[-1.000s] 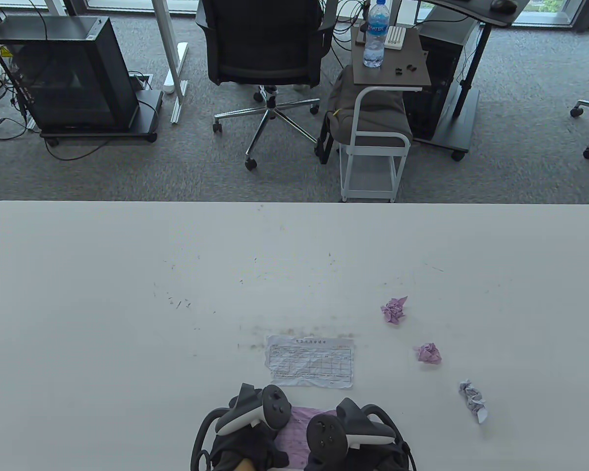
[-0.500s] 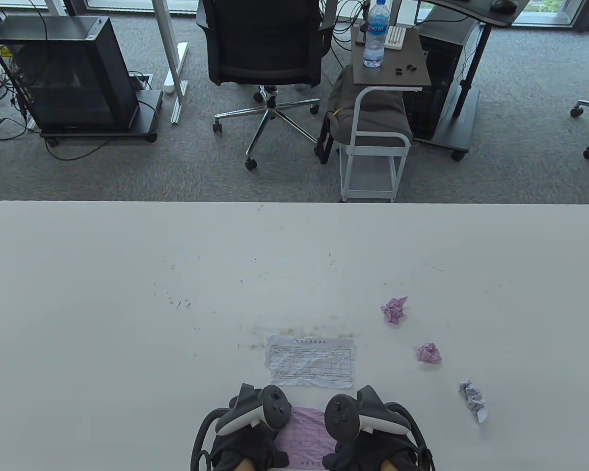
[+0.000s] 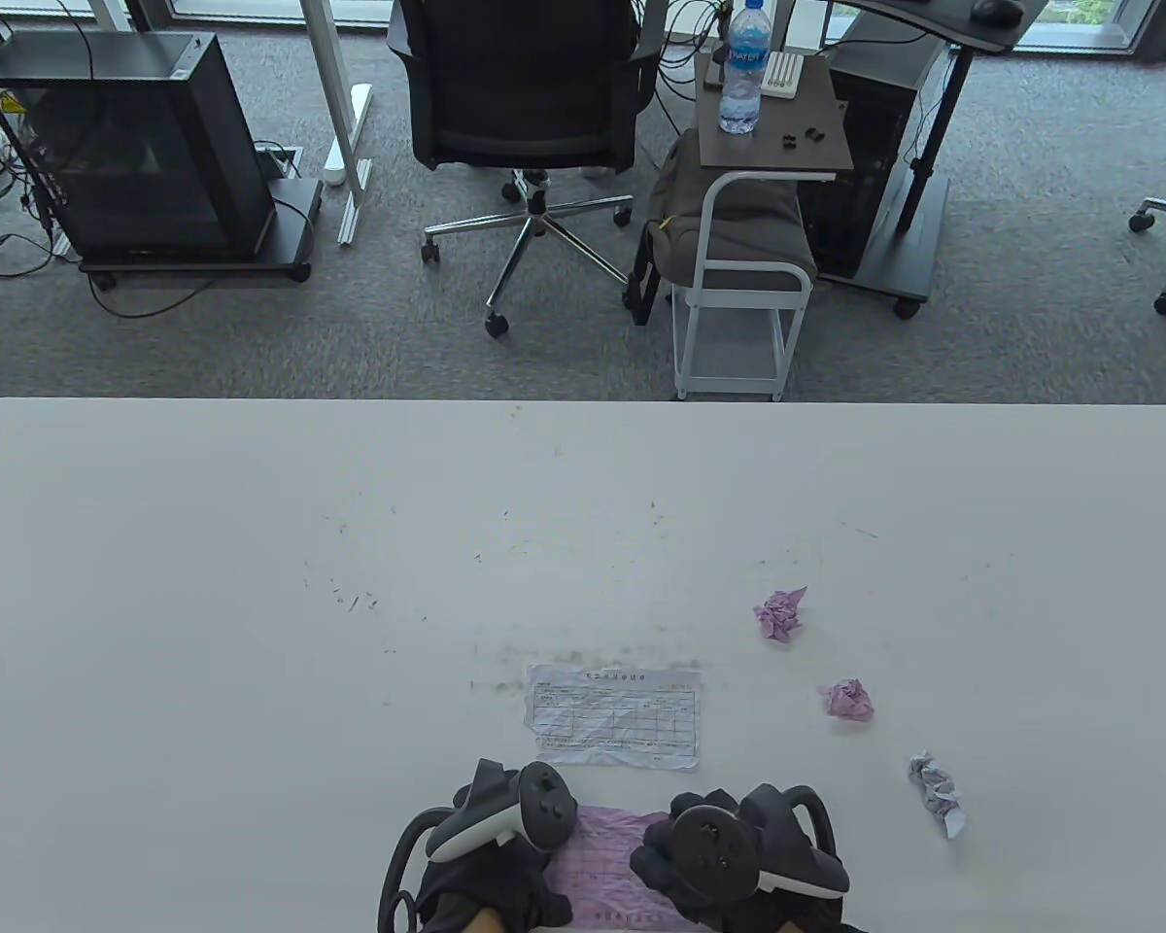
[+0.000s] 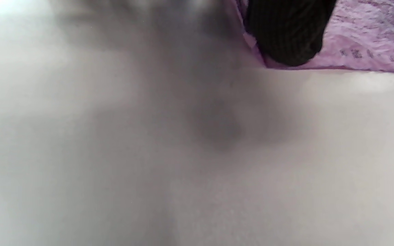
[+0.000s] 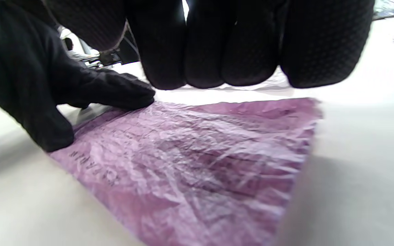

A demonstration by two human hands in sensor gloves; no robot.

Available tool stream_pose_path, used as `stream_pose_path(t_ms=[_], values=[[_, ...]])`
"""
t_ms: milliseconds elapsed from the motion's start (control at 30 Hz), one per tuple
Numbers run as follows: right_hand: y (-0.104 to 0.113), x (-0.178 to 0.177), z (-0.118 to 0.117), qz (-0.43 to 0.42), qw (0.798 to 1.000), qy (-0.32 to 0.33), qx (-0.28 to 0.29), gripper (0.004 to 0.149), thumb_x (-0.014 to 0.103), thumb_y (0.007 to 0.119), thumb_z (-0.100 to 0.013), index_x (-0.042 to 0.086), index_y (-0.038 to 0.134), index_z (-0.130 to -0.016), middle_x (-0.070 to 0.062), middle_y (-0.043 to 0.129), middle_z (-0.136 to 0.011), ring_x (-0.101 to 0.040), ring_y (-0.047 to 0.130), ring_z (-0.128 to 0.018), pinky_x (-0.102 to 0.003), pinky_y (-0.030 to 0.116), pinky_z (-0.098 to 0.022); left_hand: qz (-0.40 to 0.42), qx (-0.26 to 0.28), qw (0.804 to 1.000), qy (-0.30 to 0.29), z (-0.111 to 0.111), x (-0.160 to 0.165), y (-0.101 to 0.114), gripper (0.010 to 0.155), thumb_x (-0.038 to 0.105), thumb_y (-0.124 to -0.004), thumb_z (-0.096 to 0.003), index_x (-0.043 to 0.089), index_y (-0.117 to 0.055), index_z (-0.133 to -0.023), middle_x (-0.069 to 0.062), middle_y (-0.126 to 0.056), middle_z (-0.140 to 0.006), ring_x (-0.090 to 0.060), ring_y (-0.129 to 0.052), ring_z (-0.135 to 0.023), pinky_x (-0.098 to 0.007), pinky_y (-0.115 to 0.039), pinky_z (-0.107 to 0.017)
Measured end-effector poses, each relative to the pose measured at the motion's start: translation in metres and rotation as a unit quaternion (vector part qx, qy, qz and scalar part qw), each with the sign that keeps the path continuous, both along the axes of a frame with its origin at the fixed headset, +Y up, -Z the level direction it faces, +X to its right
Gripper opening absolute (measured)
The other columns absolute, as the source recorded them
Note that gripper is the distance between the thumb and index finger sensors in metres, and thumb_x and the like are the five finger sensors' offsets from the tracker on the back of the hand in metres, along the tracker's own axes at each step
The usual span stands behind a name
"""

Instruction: Flatten crumpled invoices and stack

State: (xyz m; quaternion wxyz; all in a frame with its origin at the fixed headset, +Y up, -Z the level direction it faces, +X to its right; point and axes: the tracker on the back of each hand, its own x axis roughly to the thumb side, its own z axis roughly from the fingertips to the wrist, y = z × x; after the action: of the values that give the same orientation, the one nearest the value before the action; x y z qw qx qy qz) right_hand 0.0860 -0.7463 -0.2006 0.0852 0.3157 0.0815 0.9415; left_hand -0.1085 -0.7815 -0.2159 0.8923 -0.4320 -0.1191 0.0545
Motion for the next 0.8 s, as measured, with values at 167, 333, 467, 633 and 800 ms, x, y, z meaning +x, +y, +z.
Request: stream_pose_path(t_ms=[167, 333, 467, 633, 800], values=[[-0.015, -0.026, 0.008, 0.062, 0.997, 0.053, -0.006, 0.046, 0.048, 0.069, -0.057, 0.017, 0.073, -0.092, -0.016, 0.074, -0.094, -0.038, 0.083, -0.074, -0.052, 0.086, -0.042, 0.001, 0.000, 1.000, -0.002, 0.000, 0.000, 0.000, 0.086, 0.045, -0.080, -0.0543, 0.033, -0.015, -0.109, -0.016, 0.011, -0.105, -0.061, 0.003, -0.094, -0.074, -0.029, -0.065], [-0.023, -0.027, 0.006, 0.105, 0.991, 0.037, -0.074, 0.055, 0.049, 0.068, -0.058, 0.017, 0.056, -0.103, -0.022, 0.053, -0.107, -0.039, 0.068, -0.084, -0.052, 0.080, -0.048, 0.001, 0.000, 1.000, -0.003, 0.000, 0.000, 0.000, 0.086, 0.044, -0.080, -0.0542, 0.033, -0.015, -0.109, -0.017, 0.011, -0.105, -0.061, 0.003, -0.094, -0.074, -0.029, -0.066], [-0.023, -0.024, 0.004, 0.107, 0.990, 0.010, -0.093, 0.057, 0.048, 0.068, -0.059, 0.016, 0.055, -0.103, -0.022, 0.052, -0.107, -0.038, 0.066, -0.085, -0.053, 0.078, -0.049, 0.000, -0.001, 1.000, -0.003, 0.000, 0.001, 0.000, 0.086, 0.045, -0.080, -0.0542, 0.033, -0.015, -0.109, -0.016, 0.011, -0.105, -0.061, 0.003, -0.094, -0.074, -0.029, -0.066], [-0.023, -0.020, 0.001, 0.122, 0.986, -0.024, -0.110, 0.057, 0.048, 0.067, -0.059, 0.017, 0.052, -0.104, -0.020, 0.050, -0.107, -0.037, 0.065, -0.084, -0.054, 0.078, -0.049, 0.000, -0.002, 1.000, -0.002, 0.000, 0.001, 0.000, 0.086, 0.045, -0.080, -0.0543, 0.033, -0.014, -0.109, -0.016, 0.011, -0.105, -0.061, 0.004, -0.094, -0.074, -0.029, -0.066], [-0.022, -0.015, -0.002, 0.121, 0.984, -0.049, -0.120, 0.057, 0.048, 0.067, -0.059, 0.015, 0.052, -0.104, -0.020, 0.051, -0.106, -0.037, 0.066, -0.084, -0.054, 0.079, -0.048, -0.002, -0.002, 1.000, -0.001, 0.000, 0.001, 0.000, 0.086, 0.045, -0.080, -0.0541, 0.034, -0.014, -0.108, -0.016, 0.011, -0.105, -0.061, 0.004, -0.094, -0.074, -0.028, -0.066]])
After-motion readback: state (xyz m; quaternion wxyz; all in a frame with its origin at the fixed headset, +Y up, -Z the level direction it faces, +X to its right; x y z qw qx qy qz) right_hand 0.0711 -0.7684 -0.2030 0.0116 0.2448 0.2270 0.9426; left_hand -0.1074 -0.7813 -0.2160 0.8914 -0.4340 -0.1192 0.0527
